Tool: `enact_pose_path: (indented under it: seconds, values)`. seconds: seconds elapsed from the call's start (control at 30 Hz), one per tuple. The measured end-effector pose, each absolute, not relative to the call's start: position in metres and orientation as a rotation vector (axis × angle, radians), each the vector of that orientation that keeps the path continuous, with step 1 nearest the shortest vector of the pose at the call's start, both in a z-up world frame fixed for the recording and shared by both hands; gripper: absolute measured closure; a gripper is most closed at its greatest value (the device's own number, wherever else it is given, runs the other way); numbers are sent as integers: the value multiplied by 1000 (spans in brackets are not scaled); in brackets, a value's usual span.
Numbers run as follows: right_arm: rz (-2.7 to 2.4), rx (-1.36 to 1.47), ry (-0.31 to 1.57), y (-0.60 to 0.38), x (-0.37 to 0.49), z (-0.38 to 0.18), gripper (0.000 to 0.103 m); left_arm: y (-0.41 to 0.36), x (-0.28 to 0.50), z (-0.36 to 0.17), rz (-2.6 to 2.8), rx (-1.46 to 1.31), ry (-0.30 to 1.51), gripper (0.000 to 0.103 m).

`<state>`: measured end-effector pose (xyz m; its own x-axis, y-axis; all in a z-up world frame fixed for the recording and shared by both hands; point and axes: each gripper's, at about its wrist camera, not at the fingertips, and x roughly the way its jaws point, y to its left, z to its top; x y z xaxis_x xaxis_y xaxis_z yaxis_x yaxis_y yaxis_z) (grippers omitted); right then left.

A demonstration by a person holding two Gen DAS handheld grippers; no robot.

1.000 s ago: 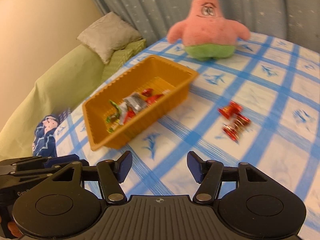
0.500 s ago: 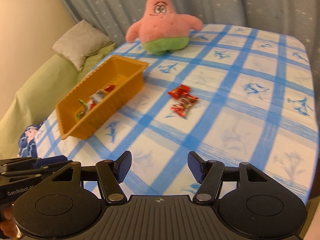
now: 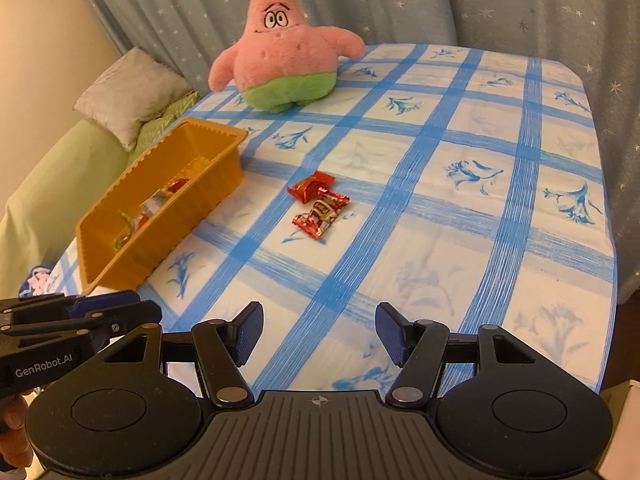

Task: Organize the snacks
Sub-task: 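Withdraw both grippers from the tray toward the two remaining candies, then grasp the dark red-brown candy with the right gripper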

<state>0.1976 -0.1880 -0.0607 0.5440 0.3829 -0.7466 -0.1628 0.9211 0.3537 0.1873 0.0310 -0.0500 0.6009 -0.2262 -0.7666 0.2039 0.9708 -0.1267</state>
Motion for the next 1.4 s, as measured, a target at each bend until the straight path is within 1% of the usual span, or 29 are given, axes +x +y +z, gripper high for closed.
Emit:
enact_pose_path:
  seconds: [0.43, 0.8, 0.93, 1.1, 1.17, 1.4]
  values:
    - [321, 239, 956, -171, 246, -82, 41, 27, 245, -74, -264, -22, 913, 77]
    - [310, 251, 951, -156, 288, -99, 42, 33, 278, -91, -259, -37, 937, 77]
    - [306, 256, 944, -152, 301, -103, 53, 34, 286, -95, -254, -40, 938, 77]
    - [282, 257, 932, -149, 313, -107, 61, 34, 294, -98, -258, -47, 940, 77]
    - [276, 248, 933, -148, 316, -108, 68, 33, 297, -99, -263, -39, 939, 77]
    - [267, 188, 937, -151, 317, -113, 74, 26, 305, -101, -290, -20, 937, 77]
